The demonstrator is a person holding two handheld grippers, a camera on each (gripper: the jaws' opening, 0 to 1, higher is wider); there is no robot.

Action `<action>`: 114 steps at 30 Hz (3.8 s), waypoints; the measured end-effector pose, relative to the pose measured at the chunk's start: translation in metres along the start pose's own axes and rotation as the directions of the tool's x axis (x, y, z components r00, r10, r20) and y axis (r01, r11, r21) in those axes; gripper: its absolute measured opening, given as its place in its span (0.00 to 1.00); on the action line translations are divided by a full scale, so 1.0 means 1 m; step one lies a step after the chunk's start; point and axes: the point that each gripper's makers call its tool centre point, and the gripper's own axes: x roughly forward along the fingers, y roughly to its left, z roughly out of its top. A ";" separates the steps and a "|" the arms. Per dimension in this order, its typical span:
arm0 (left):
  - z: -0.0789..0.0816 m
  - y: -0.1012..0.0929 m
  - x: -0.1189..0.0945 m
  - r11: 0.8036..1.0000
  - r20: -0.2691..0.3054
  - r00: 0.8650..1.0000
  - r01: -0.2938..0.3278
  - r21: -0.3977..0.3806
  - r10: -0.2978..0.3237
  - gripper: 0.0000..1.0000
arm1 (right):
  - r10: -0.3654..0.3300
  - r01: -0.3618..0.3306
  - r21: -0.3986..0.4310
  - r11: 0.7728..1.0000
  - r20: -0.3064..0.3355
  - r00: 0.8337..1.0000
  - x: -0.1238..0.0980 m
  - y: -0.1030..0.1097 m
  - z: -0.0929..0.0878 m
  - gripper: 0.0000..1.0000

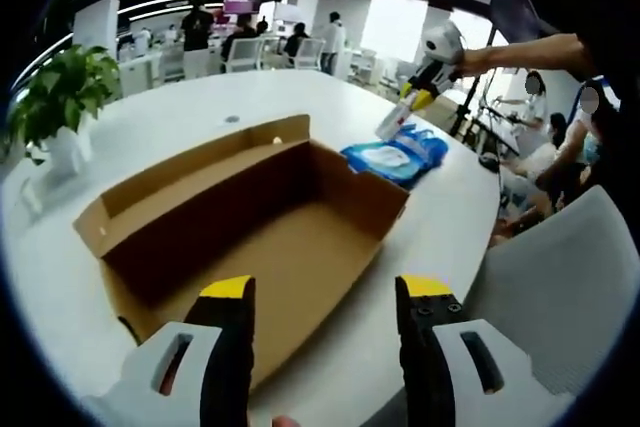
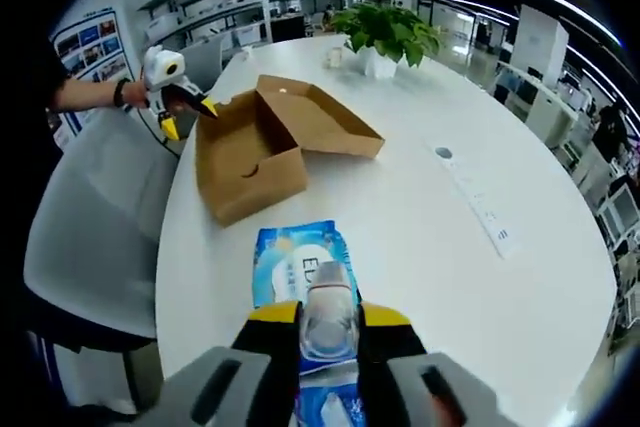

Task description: Operate the shoe box by opening the lid, removing the specified soft item, and placing it in the target area until the item is outside and the box remains undamaged.

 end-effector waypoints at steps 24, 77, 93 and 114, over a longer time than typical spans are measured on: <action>0.001 0.004 -0.001 1.000 0.006 1.000 -0.004 0.000 0.004 0.57 | -0.020 0.014 -0.046 0.999 -0.117 0.993 0.013 -0.032 -0.012 0.17; -0.002 0.005 0.001 1.000 -0.006 1.000 -0.005 -0.004 0.005 0.57 | -0.051 -0.047 -0.214 0.976 -0.430 0.901 0.042 -0.066 -0.037 0.17; -0.001 0.007 0.000 1.000 0.001 1.000 -0.008 -0.008 0.008 0.56 | -0.060 -0.044 -0.223 0.974 -0.437 0.898 0.045 -0.071 -0.036 0.17; -0.001 0.007 0.000 1.000 0.001 1.000 -0.007 -0.007 0.007 0.56 | -0.062 -0.050 -0.231 0.972 -0.454 0.889 0.046 -0.070 -0.039 0.18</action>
